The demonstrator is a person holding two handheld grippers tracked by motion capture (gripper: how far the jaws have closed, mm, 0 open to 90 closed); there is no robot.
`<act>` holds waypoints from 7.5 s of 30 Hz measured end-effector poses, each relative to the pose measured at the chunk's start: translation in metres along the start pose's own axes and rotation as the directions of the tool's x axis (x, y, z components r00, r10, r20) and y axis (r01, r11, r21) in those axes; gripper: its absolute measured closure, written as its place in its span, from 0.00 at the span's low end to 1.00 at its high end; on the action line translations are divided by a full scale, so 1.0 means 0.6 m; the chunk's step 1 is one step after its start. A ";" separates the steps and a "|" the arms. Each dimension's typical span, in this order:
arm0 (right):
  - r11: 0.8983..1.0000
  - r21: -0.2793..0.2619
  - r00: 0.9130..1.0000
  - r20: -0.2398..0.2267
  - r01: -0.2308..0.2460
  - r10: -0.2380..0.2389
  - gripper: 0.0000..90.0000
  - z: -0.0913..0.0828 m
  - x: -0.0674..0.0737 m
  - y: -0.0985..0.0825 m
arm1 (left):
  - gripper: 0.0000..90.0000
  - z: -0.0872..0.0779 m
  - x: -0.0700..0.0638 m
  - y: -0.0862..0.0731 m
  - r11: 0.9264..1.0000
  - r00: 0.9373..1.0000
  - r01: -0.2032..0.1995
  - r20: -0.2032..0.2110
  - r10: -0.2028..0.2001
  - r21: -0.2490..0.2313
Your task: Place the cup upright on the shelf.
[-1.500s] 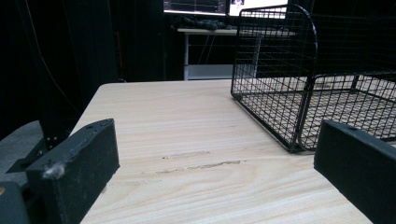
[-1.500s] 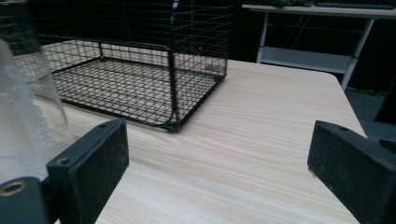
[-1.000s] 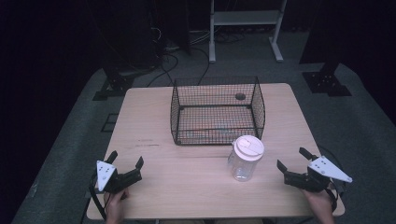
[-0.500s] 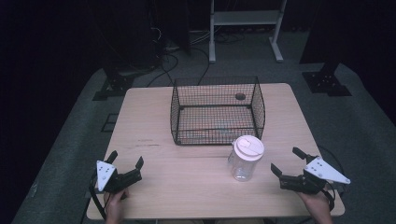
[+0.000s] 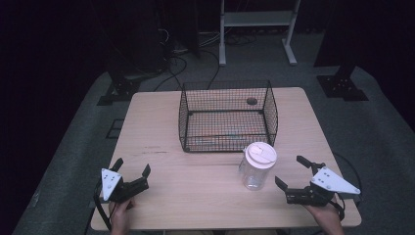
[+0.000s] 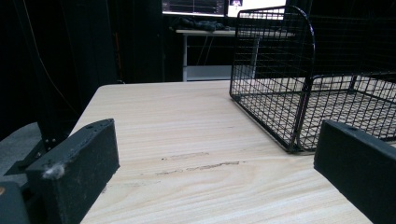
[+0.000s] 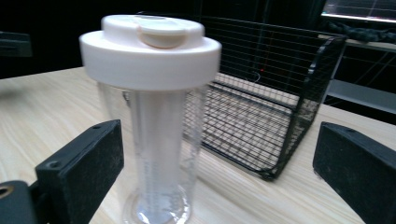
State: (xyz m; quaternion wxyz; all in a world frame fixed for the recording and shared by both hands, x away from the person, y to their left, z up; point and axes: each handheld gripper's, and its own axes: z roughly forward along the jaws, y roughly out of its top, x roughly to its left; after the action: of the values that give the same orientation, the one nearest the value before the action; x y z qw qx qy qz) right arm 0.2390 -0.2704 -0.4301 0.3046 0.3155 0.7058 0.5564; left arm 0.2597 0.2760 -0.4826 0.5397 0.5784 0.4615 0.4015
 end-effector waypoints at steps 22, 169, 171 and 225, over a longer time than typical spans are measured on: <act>0.998 -0.003 0.996 -0.065 0.058 -0.058 0.00 0.046 0.039 0.032 | 0.00 0.000 -0.001 0.000 1.000 1.000 -0.003 -0.007 0.003 0.001; 0.993 -0.075 0.989 -0.112 0.089 -0.097 0.05 0.234 0.020 0.341 | 0.00 0.000 0.000 0.000 1.000 1.000 0.005 -0.006 -0.005 -0.007; 0.993 -0.072 0.989 -0.104 0.094 -0.101 0.05 0.240 0.019 0.343 | 0.00 0.000 0.000 0.000 1.000 1.000 0.006 -0.005 -0.006 -0.007; 0.997 0.033 0.997 0.022 0.074 -0.074 0.05 0.395 -0.022 0.273 | 0.00 -0.001 0.002 0.000 1.000 1.000 0.011 0.000 -0.011 -0.009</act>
State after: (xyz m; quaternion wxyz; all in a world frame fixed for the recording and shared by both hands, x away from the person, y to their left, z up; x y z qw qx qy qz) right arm 0.4497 -0.1101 -0.3154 0.3279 0.3003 0.7224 0.5296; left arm 0.2592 0.2771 -0.4824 0.5445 0.5733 0.4628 0.4009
